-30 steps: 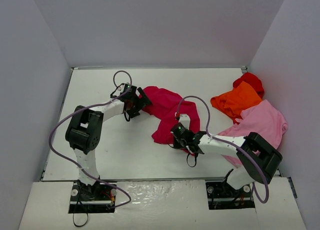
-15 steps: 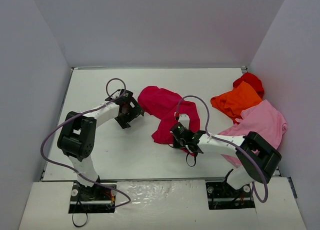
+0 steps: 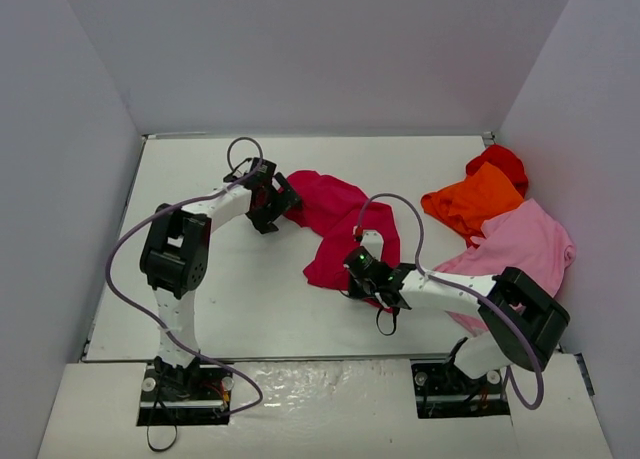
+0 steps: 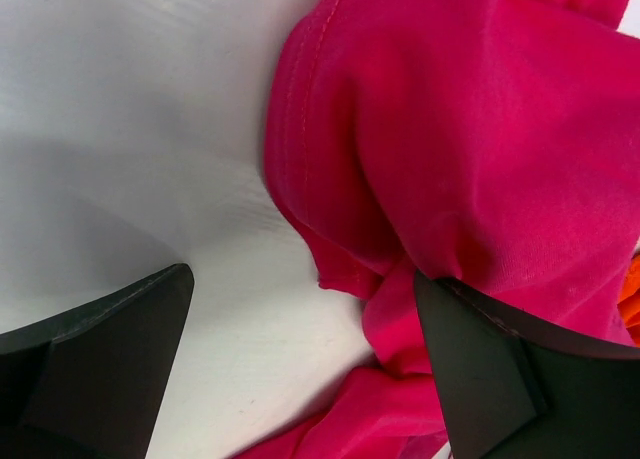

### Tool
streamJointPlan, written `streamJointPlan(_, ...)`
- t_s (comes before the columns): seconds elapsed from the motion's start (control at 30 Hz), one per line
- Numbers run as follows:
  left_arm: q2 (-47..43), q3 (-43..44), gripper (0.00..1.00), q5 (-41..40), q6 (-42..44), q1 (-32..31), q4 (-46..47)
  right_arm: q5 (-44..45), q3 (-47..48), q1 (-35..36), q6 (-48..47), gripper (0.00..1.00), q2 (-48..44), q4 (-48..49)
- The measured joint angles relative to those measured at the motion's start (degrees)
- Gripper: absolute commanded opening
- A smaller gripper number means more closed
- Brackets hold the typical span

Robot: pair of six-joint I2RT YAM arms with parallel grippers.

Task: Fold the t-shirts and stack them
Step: Flatten out the tshirt

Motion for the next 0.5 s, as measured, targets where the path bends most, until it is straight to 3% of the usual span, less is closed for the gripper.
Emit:
streamJointPlan(0.13, 1.4, 1.8, 0.88, 0.9, 0.2, 0.0, 0.2, -0.2, -0.1, 0.0, 0.7, 0.17, -0.4, -0.7)
streamJointPlan(0.2, 1.5, 2.0, 0.62, 1.0, 0.3, 0.0, 0.2, -0.3, -0.1, 0.0, 0.9, 0.17, -0.5, -1.0)
streamJointPlan(0.27, 1.8, 2.1, 0.49, 0.6, 0.9, 0.0, -0.2, -0.4, -0.1, 0.0, 0.9, 0.17, -0.5, -1.1)
streamJointPlan(0.43, 4.5, 5.5, 0.26, 0.2, 3.1, 0.2, -3.5, -0.6, -0.1, 0.0, 1.1, 0.17, -0.8, -1.8)
streamJointPlan(0.5, 5.6, 6.8, 0.23, 0.3, 3.8, 0.2, -4.4, -0.6, -0.1, 0.0, 1.2, 0.17, -1.0, -2.2)
